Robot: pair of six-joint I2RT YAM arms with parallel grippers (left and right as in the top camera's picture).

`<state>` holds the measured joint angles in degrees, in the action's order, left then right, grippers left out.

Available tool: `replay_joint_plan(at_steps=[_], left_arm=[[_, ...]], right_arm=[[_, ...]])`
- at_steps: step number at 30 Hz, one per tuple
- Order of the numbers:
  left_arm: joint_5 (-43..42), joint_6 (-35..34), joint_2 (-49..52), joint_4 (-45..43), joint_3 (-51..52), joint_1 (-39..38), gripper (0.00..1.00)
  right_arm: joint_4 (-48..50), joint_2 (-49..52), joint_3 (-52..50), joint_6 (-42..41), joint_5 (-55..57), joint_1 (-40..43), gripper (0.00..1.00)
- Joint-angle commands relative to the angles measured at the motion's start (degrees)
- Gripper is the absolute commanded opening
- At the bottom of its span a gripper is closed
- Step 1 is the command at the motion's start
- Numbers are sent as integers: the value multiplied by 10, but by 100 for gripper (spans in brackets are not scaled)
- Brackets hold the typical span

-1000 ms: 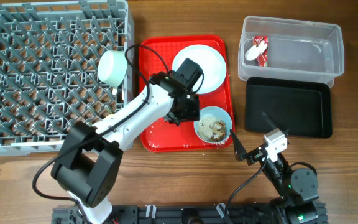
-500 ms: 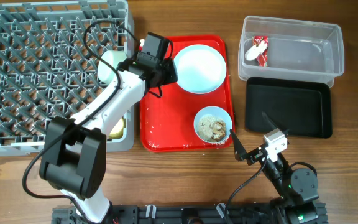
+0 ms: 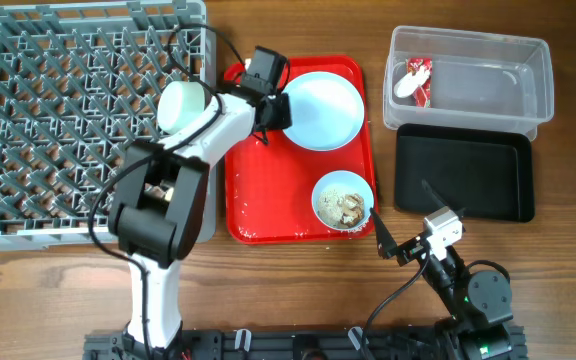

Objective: Sort waste into correct bins and load items into the dishwasher rack
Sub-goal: 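Grasp the white plate and lift it toward the rack with the left gripper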

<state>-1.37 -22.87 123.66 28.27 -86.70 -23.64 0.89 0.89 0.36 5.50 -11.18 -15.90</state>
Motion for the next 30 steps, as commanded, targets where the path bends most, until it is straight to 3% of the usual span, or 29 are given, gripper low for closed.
replay_joint_plan(at_steps=[1,3,8,18,21,25,30], left_arm=[[9,17,14,3,-7,-2,18],[10,32,16,16,-7,-4,4],[43,45,-13,61,-8,4,4],[352,79,-238,209,-41,6,4],[517,92,-312,263,-41,6,4],[750,93,-339,334,-41,14,4],[789,92,-318,365,-41,59,4]], right_arm=[[1,-6,-1,5,-9,4,100],[1,-6,-1,5,-9,4,100],[1,-6,-1,5,-9,4,100],[1,-6,-1,5,-9,4,100],[1,-6,-1,5,-9,4,100],[1,-6,-1,5,-9,4,100],[1,-6,-1,5,-9,4,100]])
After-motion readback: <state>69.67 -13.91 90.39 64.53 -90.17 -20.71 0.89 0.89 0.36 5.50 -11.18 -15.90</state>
